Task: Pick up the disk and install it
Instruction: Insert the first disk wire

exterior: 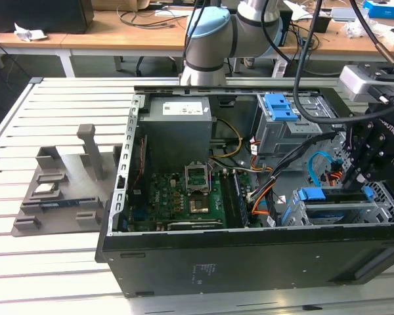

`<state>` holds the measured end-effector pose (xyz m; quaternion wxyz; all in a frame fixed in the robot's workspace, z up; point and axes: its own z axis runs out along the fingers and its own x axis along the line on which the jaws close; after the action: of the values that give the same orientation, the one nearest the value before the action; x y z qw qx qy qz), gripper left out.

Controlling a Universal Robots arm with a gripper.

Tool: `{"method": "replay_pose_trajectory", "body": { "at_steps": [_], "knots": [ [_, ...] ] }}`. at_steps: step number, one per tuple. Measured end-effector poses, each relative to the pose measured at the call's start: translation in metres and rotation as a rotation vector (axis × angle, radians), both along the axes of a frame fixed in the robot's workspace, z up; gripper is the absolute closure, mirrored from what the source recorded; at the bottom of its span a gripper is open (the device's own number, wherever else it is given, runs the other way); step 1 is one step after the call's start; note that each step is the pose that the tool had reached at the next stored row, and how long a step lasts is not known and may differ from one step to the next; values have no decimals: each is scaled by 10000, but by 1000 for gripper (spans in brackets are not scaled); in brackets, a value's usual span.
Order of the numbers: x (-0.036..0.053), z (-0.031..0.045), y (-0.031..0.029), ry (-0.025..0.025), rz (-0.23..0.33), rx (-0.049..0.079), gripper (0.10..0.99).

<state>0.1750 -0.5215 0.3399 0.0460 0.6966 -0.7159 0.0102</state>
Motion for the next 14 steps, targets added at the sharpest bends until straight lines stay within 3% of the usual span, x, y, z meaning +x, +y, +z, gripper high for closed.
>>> {"method": "replay_pose_trajectory", "body": {
  "at_steps": [11,12,14],
  "knots": [
    [-10,-29,0,1,-3,10,914],
    [-10,-27,0,1,-3,4,847],
    [-10,4,-1,0,-3,0,847]
  ]
}}
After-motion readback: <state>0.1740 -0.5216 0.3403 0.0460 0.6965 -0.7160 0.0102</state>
